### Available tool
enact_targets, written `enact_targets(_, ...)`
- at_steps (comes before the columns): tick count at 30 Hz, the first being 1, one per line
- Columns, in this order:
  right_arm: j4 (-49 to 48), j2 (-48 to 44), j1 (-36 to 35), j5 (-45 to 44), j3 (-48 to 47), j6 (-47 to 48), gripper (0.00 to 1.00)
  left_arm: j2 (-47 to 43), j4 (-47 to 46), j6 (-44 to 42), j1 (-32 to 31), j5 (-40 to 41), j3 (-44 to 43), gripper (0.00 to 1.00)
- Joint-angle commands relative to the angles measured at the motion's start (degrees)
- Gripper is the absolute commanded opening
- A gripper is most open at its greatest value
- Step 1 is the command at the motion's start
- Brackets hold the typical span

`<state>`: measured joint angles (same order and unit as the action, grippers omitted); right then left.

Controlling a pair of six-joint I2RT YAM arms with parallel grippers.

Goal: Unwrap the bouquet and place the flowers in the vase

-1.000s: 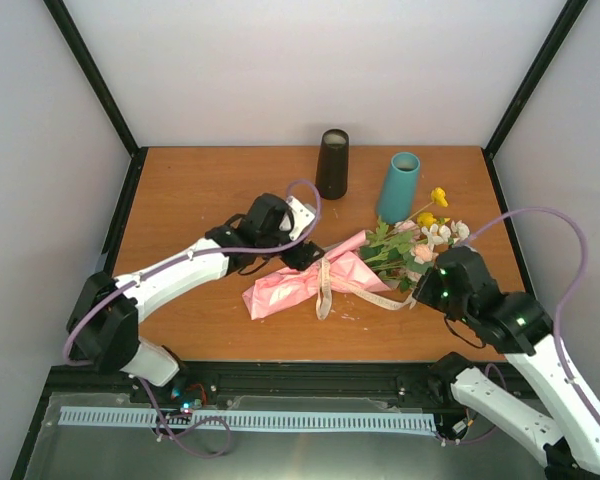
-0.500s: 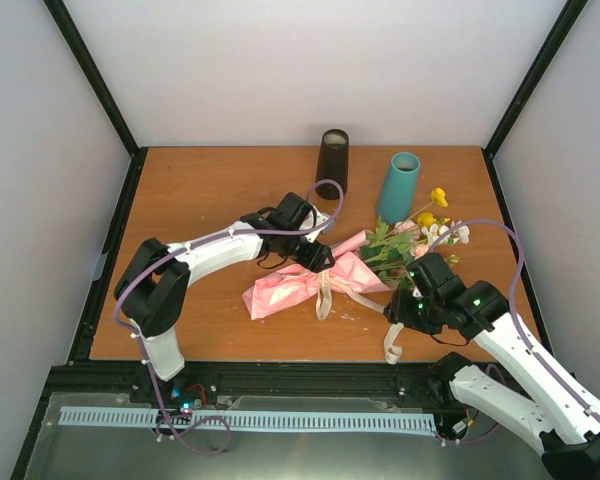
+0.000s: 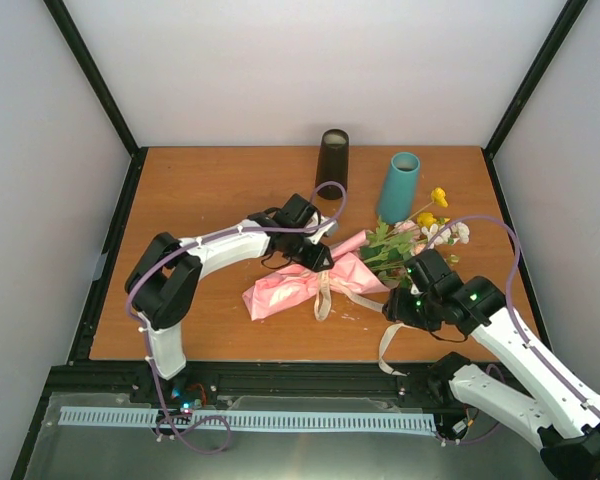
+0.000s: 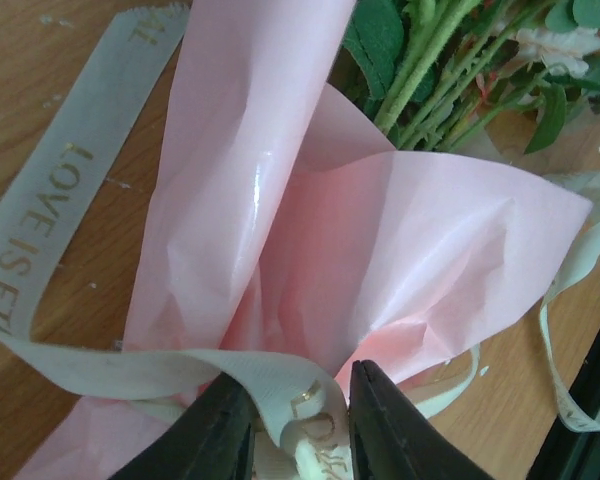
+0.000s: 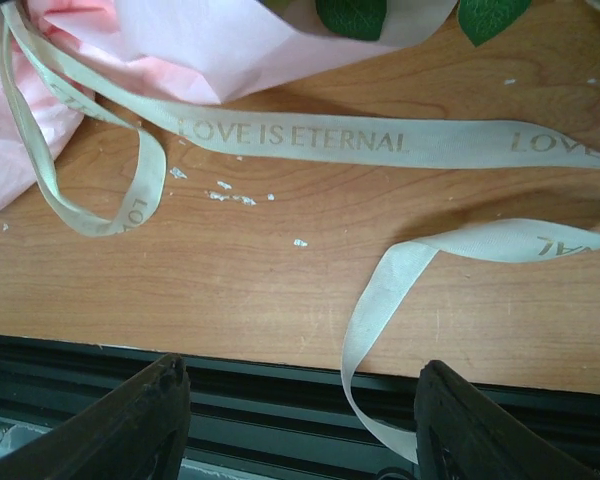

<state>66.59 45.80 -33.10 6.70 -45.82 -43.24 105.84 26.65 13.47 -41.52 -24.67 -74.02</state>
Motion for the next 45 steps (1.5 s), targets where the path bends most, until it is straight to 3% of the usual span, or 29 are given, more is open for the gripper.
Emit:
enact_targets(1, -0.8, 0.6, 0.0, -1.7, -2.4, 1.6, 0.61, 0.5, -0.7, 0.9, 0.2, -1.9, -2.3, 0.20)
enact_targets(4, -1.4, 0.9, 0.0, -2.3, -3.0, 2.4, 0.61, -0.6, -0.8, 1.1, 0.2, -2.1, -2.1, 0.02)
enact_targets(5, -1.7, 1.0, 0.0, -2.4, -3.2, 2.6, 0.61, -1.1, -0.7, 1.4, 0.1, -2.0, -2.1, 0.01)
enact_targets(13, -6.6, 0.2, 0.0, -8.1, -5.1, 4.7, 0.60, -8.4, -0.5, 2.5, 0.1, -0.6, 0.2, 0.01)
enact_targets(19, -15.9, -1.1, 0.0, -6.7, -2.4, 3.9, 0.60, -14.3, 0.3, 2.2, 0.2, 1.9, 1.6, 0.02)
enact_targets(28, -20.6, -1.3, 0.0, -5.4, 0.3, 4.2, 0.60, -21.5, 3.5, 1.1, 0.2, 15.6, -4.0, 0.02)
enact_targets(38, -19.3, -1.0, 0.0, -6.3, 0.3, 5.2, 0.60, -21.4, 0.6, -1.3, 1.2, 39.7, -7.6, 0.01)
enact_targets(45, -18.7, -1.4, 0.0, -6.8, 0.3, 5.4, 0.61, -16.0, -3.4, -2.5, 10.2, 41.1, -9.2, 0.00)
